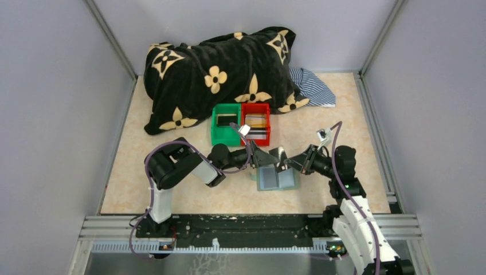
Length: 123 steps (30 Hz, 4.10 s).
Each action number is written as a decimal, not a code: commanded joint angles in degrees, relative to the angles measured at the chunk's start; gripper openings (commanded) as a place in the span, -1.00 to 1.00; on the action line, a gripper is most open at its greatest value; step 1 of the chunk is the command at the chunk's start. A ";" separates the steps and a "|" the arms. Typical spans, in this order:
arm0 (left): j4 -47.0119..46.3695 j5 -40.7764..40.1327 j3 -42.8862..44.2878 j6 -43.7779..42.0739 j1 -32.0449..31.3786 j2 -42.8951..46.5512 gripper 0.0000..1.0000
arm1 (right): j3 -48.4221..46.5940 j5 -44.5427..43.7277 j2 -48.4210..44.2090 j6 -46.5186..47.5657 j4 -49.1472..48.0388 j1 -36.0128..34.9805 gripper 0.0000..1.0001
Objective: Take the credit cards out of the card holder
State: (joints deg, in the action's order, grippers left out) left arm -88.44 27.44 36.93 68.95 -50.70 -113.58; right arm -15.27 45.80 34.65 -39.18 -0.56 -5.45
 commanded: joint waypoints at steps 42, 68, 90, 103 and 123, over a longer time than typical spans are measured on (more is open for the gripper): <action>-1.37 0.03 -29.80 -15.91 9.65 34.69 -0.04 | -62.78 -29.40 59.23 44.70 22.84 -18.22 -1.00; -0.35 -1.70 -32.01 -16.69 10.18 36.15 -0.09 | -69.62 -19.49 73.74 59.92 31.45 -22.50 -1.00; 13.12 -4.07 -31.29 -21.71 10.79 44.86 -0.18 | -75.69 -34.19 81.19 57.40 25.04 -22.50 -0.14; 8.09 -3.03 -30.88 -20.00 10.88 40.17 -0.18 | -69.34 -34.62 74.22 54.95 20.08 -25.21 -1.00; 1.45 -1.95 -31.56 -17.90 11.06 35.66 -0.19 | -61.72 -36.18 72.50 51.93 19.70 -28.74 -1.00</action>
State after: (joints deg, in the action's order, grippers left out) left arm -83.53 24.67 4.91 50.98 -40.01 -77.58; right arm -77.28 11.20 109.91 13.87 20.14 -33.61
